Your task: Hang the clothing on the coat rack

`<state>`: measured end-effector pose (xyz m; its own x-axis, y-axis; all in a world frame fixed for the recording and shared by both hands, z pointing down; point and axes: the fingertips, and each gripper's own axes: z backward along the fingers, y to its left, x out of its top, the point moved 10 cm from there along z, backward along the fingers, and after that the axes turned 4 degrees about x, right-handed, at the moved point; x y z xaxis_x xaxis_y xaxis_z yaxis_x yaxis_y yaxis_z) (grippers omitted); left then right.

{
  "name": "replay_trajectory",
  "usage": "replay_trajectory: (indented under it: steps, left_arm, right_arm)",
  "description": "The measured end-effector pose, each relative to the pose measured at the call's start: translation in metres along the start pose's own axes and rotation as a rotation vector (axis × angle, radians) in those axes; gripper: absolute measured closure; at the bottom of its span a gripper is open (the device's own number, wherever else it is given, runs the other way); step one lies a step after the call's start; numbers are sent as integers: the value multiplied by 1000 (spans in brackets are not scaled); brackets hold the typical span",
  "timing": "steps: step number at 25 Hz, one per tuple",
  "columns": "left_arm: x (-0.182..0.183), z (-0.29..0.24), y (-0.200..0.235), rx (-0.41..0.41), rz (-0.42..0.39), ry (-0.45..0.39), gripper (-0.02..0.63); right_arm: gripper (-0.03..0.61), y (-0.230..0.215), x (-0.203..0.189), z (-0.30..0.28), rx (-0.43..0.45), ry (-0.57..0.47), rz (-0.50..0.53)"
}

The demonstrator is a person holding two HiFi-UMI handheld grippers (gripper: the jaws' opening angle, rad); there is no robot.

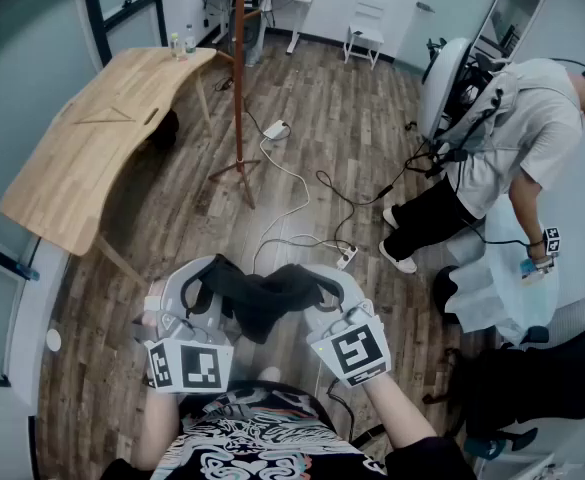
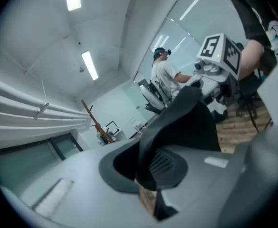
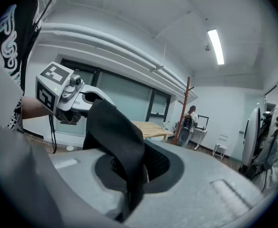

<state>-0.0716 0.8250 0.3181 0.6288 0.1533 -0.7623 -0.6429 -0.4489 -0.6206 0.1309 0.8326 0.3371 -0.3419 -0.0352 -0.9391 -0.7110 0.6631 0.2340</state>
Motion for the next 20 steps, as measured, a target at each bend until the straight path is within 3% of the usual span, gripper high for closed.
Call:
replay_trajectory:
  steps: [6, 20]
  left_arm:
    - [-1, 5, -7, -3, 6, 9, 606]
    - [1, -12, -15, 16, 13, -2, 606]
  right_arm:
    - [566, 3, -3, 11, 4, 21, -51]
    - [566, -12, -8, 14, 21, 2, -26]
